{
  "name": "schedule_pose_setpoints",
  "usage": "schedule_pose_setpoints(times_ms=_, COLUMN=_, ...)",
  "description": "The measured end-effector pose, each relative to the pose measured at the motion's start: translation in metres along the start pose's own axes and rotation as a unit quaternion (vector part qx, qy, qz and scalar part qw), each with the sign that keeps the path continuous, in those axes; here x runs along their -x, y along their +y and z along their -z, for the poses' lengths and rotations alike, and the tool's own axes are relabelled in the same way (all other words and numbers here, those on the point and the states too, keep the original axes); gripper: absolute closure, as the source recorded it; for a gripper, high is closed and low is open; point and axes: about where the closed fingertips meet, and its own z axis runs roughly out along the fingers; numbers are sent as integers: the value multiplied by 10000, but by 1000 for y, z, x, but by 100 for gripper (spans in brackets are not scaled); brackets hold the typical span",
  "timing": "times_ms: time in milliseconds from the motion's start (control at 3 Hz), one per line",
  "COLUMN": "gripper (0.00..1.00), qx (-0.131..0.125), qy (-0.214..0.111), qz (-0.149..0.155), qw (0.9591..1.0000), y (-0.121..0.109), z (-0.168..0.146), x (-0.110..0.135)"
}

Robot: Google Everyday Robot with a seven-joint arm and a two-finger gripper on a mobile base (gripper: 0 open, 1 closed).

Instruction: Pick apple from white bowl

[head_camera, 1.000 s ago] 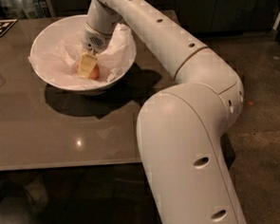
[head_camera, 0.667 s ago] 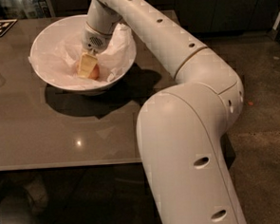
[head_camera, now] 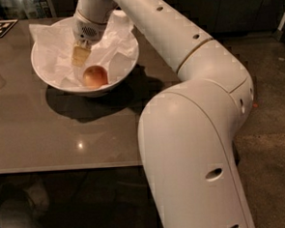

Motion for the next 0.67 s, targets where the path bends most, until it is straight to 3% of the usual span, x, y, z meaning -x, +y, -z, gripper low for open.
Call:
schedule_pose_setpoints(times_ms=333, gripper=100, qx=-19, qy=2, qz=94, qw=10000, y=3, z=6, x=10)
schedule_pose_setpoints(times_ms=667, gripper=81, qx=-19, qy=2, qz=94, qw=10000, y=3, z=6, x=10)
